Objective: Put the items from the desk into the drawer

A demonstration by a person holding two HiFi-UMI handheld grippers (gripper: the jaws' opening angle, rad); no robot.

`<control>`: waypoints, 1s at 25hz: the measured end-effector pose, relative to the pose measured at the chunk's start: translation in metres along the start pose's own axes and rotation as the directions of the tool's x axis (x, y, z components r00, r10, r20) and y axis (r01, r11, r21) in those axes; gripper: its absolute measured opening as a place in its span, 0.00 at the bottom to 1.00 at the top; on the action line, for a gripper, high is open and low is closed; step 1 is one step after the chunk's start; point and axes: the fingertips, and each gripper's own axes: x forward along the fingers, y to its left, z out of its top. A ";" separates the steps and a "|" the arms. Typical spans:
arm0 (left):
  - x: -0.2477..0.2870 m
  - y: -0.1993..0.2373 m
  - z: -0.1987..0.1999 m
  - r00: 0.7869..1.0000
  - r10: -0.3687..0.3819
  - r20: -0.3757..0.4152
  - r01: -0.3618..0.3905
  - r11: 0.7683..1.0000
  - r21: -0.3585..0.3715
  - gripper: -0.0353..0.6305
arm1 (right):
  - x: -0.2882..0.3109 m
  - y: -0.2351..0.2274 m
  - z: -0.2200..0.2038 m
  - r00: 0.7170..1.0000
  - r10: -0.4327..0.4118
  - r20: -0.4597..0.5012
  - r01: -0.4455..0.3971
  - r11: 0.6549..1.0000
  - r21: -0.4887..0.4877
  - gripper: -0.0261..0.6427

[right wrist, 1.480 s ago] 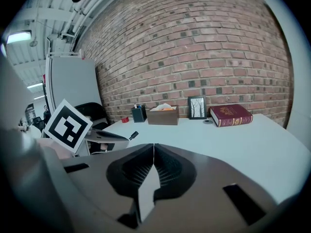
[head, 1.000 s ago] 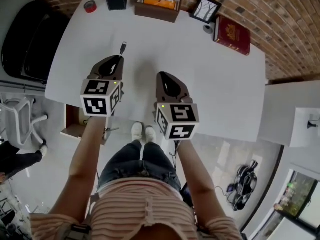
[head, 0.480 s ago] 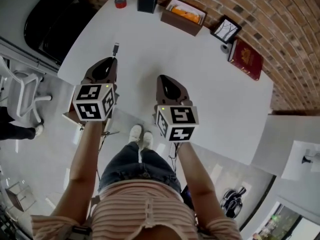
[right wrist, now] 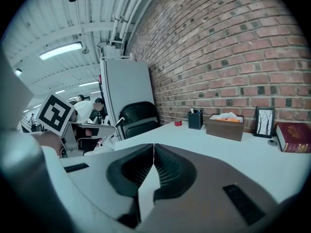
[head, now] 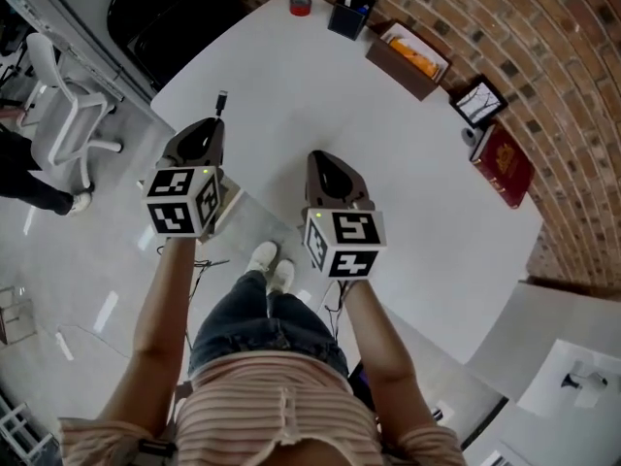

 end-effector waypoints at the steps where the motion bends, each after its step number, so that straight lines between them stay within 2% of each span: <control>1: -0.006 0.004 -0.003 1.000 0.020 -0.005 -0.020 1.000 -0.004 0.12 | 0.001 0.004 0.000 1.000 0.017 -0.004 -0.017 1.000 -0.003 0.07; 10: -0.052 0.034 -0.017 0.987 0.155 -0.027 -0.157 0.986 -0.054 0.12 | 0.005 0.044 -0.003 0.988 0.150 -0.037 -0.151 0.988 -0.029 0.07; 19: -0.083 0.067 -0.030 0.965 0.259 -0.035 -0.262 0.959 -0.112 0.12 | 0.018 0.090 -0.009 0.963 0.259 -0.080 -0.264 0.962 -0.062 0.07; 25: -0.099 0.102 -0.054 0.948 0.313 -0.063 -0.319 0.934 -0.161 0.12 | 0.039 0.126 -0.013 0.942 0.315 -0.113 -0.326 0.941 -0.093 0.06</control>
